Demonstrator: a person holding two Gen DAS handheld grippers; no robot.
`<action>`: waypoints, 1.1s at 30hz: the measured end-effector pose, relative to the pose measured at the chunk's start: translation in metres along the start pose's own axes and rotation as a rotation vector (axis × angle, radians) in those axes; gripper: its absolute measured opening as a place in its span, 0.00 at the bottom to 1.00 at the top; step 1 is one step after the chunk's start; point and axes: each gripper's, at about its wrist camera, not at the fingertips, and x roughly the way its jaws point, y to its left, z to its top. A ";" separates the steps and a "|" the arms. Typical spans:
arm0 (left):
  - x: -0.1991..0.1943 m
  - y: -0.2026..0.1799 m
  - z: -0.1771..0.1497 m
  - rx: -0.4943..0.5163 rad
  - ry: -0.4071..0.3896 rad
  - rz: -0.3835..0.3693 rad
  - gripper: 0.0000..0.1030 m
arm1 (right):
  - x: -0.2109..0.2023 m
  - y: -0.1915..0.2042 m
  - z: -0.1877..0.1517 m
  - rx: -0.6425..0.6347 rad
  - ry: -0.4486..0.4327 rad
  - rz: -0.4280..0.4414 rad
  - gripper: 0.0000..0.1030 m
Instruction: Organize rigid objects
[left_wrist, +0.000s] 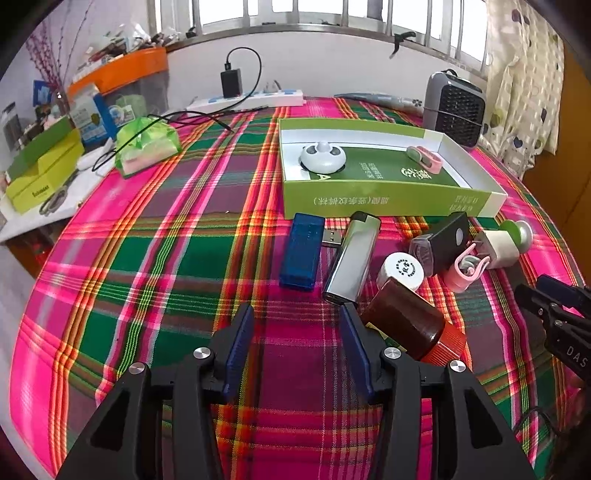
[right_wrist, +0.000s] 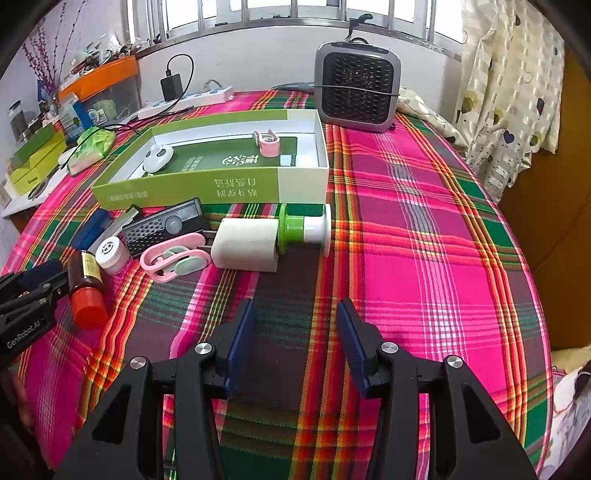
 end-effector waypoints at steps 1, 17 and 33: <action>0.000 0.001 0.000 -0.002 0.000 -0.002 0.46 | 0.000 0.000 0.000 0.000 0.000 -0.003 0.46; -0.001 0.009 -0.001 -0.029 -0.005 -0.034 0.46 | 0.000 0.000 0.000 0.008 0.001 -0.004 0.48; 0.000 -0.005 -0.002 0.000 0.002 0.023 0.47 | 0.001 0.000 0.000 0.011 0.001 0.000 0.48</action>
